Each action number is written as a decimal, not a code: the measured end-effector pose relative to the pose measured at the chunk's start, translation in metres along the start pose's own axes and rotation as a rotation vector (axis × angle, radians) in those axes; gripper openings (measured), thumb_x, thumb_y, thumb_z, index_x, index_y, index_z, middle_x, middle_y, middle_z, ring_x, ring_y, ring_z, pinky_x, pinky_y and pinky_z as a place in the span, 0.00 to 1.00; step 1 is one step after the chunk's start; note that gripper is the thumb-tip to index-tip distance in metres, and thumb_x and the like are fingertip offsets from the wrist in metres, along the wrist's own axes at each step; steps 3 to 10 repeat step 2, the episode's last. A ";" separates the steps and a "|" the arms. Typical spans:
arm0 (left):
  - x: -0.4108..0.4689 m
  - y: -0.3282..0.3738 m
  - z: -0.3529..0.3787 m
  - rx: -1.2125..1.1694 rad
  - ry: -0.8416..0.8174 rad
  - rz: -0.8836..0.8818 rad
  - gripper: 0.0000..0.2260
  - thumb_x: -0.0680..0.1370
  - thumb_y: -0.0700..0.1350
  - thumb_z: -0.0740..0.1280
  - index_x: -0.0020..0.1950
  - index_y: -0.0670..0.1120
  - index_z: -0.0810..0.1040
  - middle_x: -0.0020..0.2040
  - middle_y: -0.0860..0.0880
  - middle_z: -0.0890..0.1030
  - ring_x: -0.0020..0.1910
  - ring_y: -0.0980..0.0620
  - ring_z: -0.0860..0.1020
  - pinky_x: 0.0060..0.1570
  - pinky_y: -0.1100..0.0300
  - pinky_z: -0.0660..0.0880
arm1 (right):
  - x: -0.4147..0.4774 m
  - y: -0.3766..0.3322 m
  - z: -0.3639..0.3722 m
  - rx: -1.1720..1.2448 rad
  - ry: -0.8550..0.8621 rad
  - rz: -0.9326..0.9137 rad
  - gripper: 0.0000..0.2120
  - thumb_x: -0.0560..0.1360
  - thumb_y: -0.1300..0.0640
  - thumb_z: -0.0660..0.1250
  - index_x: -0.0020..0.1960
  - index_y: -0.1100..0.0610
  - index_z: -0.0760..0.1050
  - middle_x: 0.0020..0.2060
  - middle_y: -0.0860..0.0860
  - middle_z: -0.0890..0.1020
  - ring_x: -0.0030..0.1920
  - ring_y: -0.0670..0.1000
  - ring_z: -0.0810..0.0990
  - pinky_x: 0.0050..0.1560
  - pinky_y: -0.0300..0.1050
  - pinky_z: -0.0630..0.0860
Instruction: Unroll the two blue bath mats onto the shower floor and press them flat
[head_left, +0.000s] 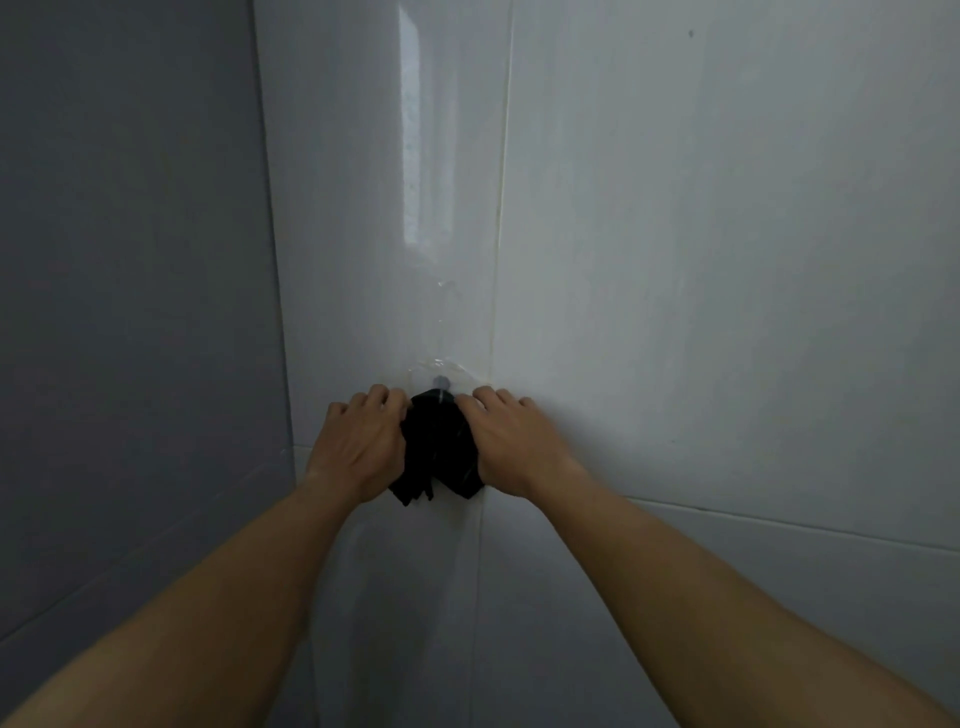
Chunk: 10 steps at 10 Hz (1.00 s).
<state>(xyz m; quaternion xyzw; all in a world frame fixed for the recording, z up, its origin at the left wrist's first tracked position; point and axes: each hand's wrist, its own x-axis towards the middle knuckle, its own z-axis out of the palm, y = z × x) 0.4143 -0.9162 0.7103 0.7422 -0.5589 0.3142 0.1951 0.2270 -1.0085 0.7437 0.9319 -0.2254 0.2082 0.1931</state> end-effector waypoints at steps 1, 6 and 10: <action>-0.003 0.000 -0.009 -0.018 -0.004 -0.043 0.03 0.77 0.42 0.62 0.49 0.47 0.69 0.48 0.45 0.75 0.44 0.42 0.74 0.45 0.48 0.68 | -0.001 0.003 -0.008 0.011 0.014 -0.011 0.29 0.73 0.58 0.64 0.72 0.57 0.62 0.64 0.56 0.72 0.62 0.59 0.72 0.57 0.53 0.72; -0.006 -0.006 -0.017 -0.029 0.028 -0.073 0.03 0.79 0.44 0.61 0.52 0.47 0.70 0.50 0.45 0.76 0.45 0.42 0.74 0.46 0.48 0.70 | 0.001 0.007 -0.020 0.026 0.035 -0.025 0.29 0.73 0.57 0.62 0.73 0.57 0.61 0.65 0.57 0.71 0.62 0.59 0.72 0.57 0.54 0.71; -0.006 -0.006 -0.017 -0.029 0.028 -0.073 0.03 0.79 0.44 0.61 0.52 0.47 0.70 0.50 0.45 0.76 0.45 0.42 0.74 0.46 0.48 0.70 | 0.001 0.007 -0.020 0.026 0.035 -0.025 0.29 0.73 0.57 0.62 0.73 0.57 0.61 0.65 0.57 0.71 0.62 0.59 0.72 0.57 0.54 0.71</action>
